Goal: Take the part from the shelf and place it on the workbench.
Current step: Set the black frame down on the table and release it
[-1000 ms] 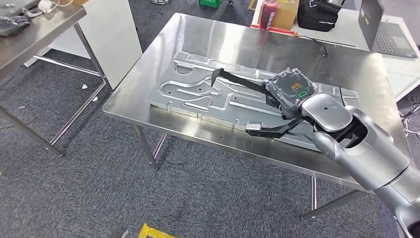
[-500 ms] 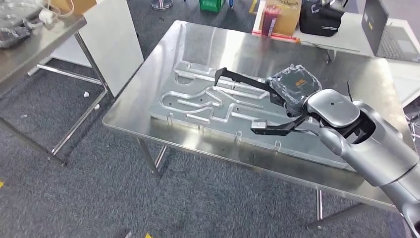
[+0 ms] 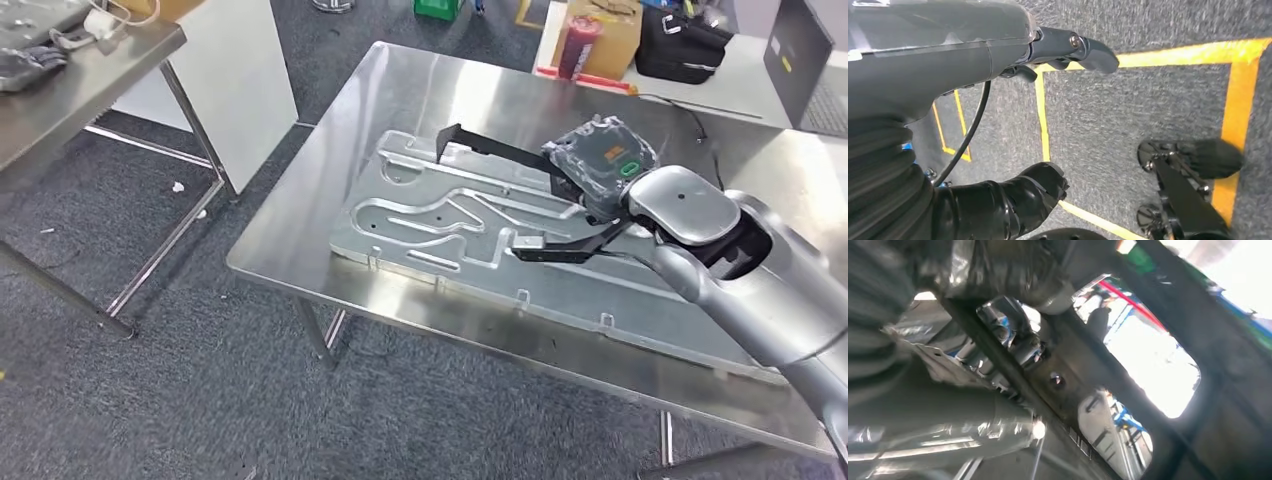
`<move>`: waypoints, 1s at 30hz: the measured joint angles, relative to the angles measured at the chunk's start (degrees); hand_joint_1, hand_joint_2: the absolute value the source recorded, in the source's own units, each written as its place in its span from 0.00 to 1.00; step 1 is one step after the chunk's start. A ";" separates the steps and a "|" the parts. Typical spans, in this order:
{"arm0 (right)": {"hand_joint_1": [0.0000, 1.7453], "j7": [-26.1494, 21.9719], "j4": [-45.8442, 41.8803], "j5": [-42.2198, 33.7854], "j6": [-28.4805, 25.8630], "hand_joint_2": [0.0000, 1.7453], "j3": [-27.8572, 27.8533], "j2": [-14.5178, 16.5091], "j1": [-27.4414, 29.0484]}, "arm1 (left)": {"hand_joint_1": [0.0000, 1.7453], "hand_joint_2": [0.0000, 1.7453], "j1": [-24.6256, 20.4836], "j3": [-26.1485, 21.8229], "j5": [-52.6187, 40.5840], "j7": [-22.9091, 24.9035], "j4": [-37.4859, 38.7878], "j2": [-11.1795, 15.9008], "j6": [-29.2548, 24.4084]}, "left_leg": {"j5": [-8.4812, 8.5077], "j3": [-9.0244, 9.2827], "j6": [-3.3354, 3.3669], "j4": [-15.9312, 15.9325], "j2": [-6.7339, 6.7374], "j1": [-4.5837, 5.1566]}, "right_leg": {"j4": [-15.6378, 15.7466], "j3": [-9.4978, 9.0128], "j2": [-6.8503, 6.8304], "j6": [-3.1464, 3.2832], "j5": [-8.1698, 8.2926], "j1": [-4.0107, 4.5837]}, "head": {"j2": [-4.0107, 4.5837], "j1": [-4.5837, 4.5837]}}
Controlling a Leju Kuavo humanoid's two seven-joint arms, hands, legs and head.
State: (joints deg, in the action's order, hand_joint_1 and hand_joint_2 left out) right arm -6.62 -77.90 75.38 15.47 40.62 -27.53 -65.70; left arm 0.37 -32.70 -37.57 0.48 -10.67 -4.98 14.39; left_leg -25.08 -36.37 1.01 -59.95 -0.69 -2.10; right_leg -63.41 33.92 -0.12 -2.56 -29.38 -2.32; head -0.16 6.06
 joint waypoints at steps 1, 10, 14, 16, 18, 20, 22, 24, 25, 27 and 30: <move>1.00 0.01 0.09 -0.10 0.00 1.00 -0.02 -0.22 0.00 | 0.00 1.00 0.01 -0.08 -0.02 -0.04 0.00 0.01 0.02 | -0.22 0.57 0.32 0.26 -0.11 0.14 | -3.59 2.11 0.02 0.12 -0.87 0.12 | 0.01 -0.16; 1.00 -0.01 0.66 -1.14 -0.25 1.00 -0.05 -1.87 1.03 | 0.00 1.00 -0.09 -0.67 -0.23 -0.18 -0.03 -0.41 -0.10 | -4.00 5.95 1.34 1.00 -0.99 2.64 | 3.23 6.65 0.58 5.93 8.42 4.11 | 0.02 -0.25; 1.00 0.15 0.67 -1.46 -0.49 1.00 -0.10 -2.51 1.55 | 0.00 1.00 -0.18 -0.86 -0.30 -0.27 -0.08 -0.34 -0.14 | -4.73 6.42 0.30 0.05 -0.65 2.69 | 5.77 4.48 0.44 6.13 8.73 3.83 | 0.01 -0.38; 1.00 0.16 0.66 -1.49 -0.54 1.00 -0.11 -2.58 1.71 | 0.00 1.00 -0.35 -0.89 -0.33 -0.39 -0.10 -0.23 -0.02 | -6.89 3.95 -0.39 -4.69 -0.32 2.38 | 6.55 3.44 0.32 6.20 8.59 3.38 | 0.02 -0.39; 1.00 0.21 0.68 -1.52 -0.67 1.00 -0.11 -2.62 2.33 | 0.00 1.00 -0.46 -0.89 -0.64 -0.36 -0.11 -0.22 0.26 | -9.55 -0.33 -1.20 -11.37 -0.15 1.74 | 6.56 3.17 0.29 6.18 8.22 3.17 | 0.02 -0.40; 1.00 0.38 0.76 -1.55 -0.99 1.00 -0.11 -2.68 3.59 | 0.00 1.00 -0.40 -0.89 -1.25 -0.10 -0.11 -0.15 0.57 | -9.15 -2.79 -2.13 -13.40 0.06 1.08 | 6.16 2.98 0.32 5.67 7.65 2.76 | 0.02 -0.40; 1.00 0.57 0.90 -1.57 -1.21 1.00 -0.11 -2.75 4.60 | 0.00 1.00 -0.33 -0.89 -1.59 0.06 -0.11 -0.06 0.81 | -4.58 -1.61 -3.16 -8.03 0.28 0.46 | 5.20 2.86 0.33 4.76 6.84 2.09 | 0.02 -0.39; 1.00 0.66 1.09 -1.56 -1.30 1.00 -0.12 -2.82 4.92 | 0.00 1.00 -0.36 -0.89 -1.69 0.19 -0.10 -0.02 0.93 | -2.03 0.08 -3.39 -2.24 0.33 0.26 | 3.91 3.20 0.36 3.79 6.06 1.69 | 0.02 -0.34; 1.00 0.69 1.22 -1.56 -1.37 1.00 -0.13 -2.92 5.05 | 0.00 1.00 -0.39 -0.90 -1.68 0.27 -0.09 -0.01 0.92 | -1.58 0.43 -2.87 -0.92 0.28 0.31 | 3.43 3.48 0.38 3.40 5.82 1.71 | 0.02 -0.35; 0.75 0.75 1.46 -1.55 -1.84 0.75 -0.23 -3.16 5.80 | 0.00 0.75 -0.35 -0.98 -1.53 0.13 -0.09 -0.06 1.10 | -1.40 0.48 -1.50 -0.58 0.23 0.40 | 3.08 3.83 0.44 3.40 5.64 1.96 | 0.01 -0.38; 0.00 1.41 1.73 -0.72 -3.04 0.00 -0.61 -3.26 8.17 | 0.00 0.50 -0.24 -1.41 -0.96 -1.24 -0.09 -0.22 1.80 | -0.69 0.60 -1.08 -0.46 0.00 0.40 | 3.40 3.51 0.36 4.71 5.75 2.13 | 0.01 -0.44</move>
State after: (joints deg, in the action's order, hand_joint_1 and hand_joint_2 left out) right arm -5.21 -76.17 74.66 12.44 40.01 -30.79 -57.53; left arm 0.13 -34.12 -38.53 -0.76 -10.75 -5.21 16.20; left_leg -25.77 -35.77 -0.07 -60.41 -0.68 -1.71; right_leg -60.01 37.43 0.24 2.15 -23.63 -0.19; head -0.15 5.62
